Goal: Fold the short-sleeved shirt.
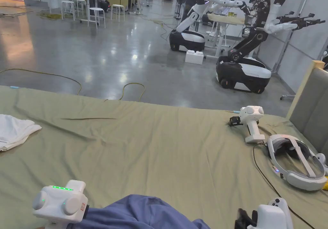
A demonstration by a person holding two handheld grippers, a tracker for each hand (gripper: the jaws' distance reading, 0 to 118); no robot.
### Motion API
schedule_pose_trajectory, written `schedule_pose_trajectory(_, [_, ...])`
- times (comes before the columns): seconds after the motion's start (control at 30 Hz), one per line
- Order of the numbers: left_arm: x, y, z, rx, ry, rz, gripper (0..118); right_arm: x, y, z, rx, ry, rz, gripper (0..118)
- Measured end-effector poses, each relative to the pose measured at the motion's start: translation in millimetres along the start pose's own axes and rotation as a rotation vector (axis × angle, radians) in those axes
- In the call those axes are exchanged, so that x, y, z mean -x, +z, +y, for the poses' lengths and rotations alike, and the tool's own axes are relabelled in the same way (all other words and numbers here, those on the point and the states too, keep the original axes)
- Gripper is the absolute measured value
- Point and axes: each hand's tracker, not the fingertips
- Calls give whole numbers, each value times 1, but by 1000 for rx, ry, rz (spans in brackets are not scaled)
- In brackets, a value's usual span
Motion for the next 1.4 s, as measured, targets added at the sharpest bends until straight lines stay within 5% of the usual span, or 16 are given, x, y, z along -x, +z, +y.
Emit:
schedule_pose_trajectory(0.07, [6, 10, -4, 11, 67, -150, 6, -3, -20, 3, 86, -7, 77, 63])
schedule_pose_trajectory(0.33, [12, 79, -32, -162, 63, -124, 6, 17, -111, -3, 421, 136, 187, 63])
schedule_pose_trajectory(0.43, [16, 95, -43, -191, 59, -124, 6, 23, -139, -20, 536, 164, 195, 61])
schedule_pose_trajectory(0.53, [17, 104, -52, -210, 46, -117, 6, 27, -150, -40, 618, 174, 171, 38])
schedule_pose_trajectory(0.63, [18, 109, -60, -212, 34, -109, 6, 23, -141, -45, 549, 81, 213, 29])
schedule_pose_trajectory(0.7, [16, 109, -63, -210, 27, -107, 6, 22, -139, -47, 552, 76, 245, 9])
schedule_pose_trajectory(1.4, [79, 264, 11, -599, 117, -9, 6, -50, 19, 132, -120, 63, 55, 7])
